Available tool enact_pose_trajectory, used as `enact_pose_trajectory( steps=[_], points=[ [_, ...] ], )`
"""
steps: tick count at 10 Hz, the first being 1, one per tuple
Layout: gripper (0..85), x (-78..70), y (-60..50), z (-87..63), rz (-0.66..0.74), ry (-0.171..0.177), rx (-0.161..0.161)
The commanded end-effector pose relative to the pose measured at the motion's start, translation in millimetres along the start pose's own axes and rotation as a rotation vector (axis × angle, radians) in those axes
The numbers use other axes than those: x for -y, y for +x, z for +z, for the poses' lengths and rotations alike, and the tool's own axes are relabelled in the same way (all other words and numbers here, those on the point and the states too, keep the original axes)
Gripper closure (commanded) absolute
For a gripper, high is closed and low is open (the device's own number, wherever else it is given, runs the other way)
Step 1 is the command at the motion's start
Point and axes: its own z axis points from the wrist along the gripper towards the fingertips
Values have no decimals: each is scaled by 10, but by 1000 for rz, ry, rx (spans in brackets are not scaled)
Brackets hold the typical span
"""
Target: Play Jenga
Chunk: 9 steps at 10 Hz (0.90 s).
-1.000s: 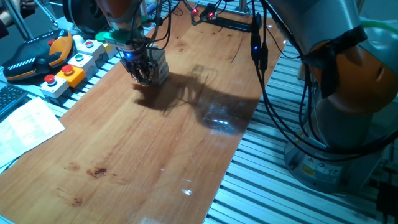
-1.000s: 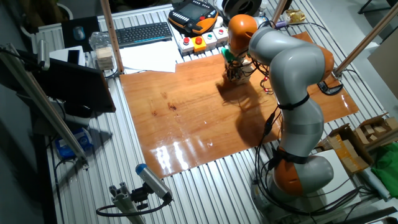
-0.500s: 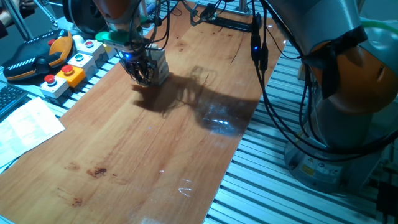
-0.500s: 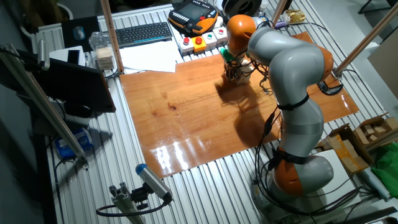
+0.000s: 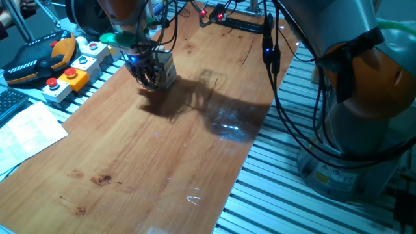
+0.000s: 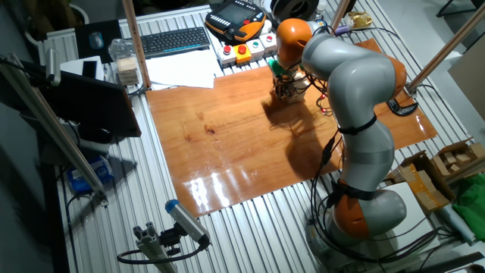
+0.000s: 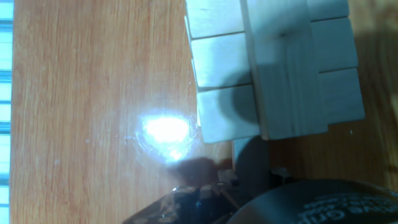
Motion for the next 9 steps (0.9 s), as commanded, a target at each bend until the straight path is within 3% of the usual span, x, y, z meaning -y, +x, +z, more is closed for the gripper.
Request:
enact_pose_trajectory(
  steps=[1, 9],
  points=[
    [843, 2, 6, 2, 0, 0, 0],
    [843, 11, 47, 3, 0, -3, 5]
  ],
)
